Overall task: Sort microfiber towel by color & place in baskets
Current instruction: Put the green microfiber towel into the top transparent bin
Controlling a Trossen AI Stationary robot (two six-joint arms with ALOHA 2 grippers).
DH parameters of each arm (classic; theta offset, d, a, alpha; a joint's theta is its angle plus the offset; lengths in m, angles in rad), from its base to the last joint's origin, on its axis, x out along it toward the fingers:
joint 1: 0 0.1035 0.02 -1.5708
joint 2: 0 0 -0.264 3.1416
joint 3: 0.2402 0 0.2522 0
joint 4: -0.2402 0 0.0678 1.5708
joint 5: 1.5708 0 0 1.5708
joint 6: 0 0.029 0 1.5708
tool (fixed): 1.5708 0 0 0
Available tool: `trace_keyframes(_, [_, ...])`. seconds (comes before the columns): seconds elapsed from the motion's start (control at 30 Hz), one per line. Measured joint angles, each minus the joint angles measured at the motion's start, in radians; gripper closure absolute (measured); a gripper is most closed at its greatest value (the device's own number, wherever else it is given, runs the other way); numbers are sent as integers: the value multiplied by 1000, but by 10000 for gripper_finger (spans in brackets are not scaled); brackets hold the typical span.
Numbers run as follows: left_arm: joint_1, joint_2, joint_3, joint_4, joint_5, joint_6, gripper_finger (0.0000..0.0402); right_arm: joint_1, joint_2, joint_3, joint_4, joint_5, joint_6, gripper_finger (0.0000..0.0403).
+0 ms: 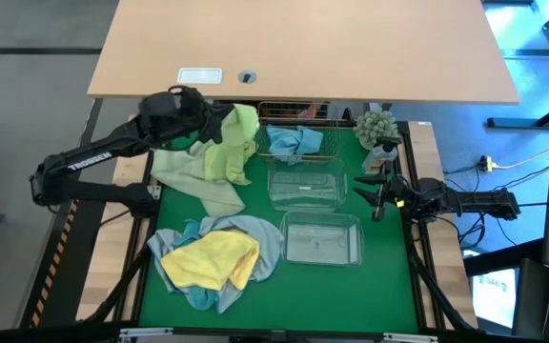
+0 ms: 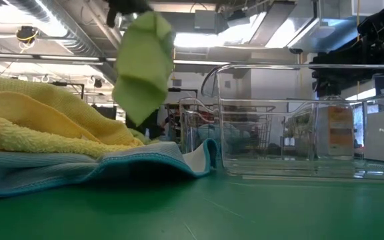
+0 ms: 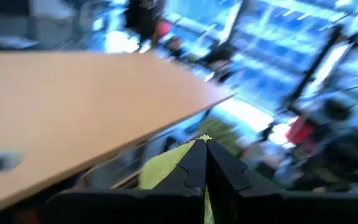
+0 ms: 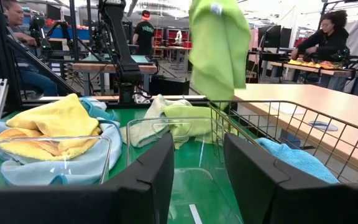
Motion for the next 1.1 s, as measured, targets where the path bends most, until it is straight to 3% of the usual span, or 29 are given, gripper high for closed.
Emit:
trace_keyframes(0.23, [-65,-1,0,195,99,-9,401,0,0,0,0,0,0,260])
trace_keyframes(0.5, [-179,25,0,285,112,-11,401,0,0,0,0,0,0,260])
trace_keyframes(0.77, [-287,137,0,472,112,-11,401,0,0,0,0,0,0,260])
trace_keyframes(1.1, [-307,297,0,607,79,-8,401,0,0,0,0,0,0,260])
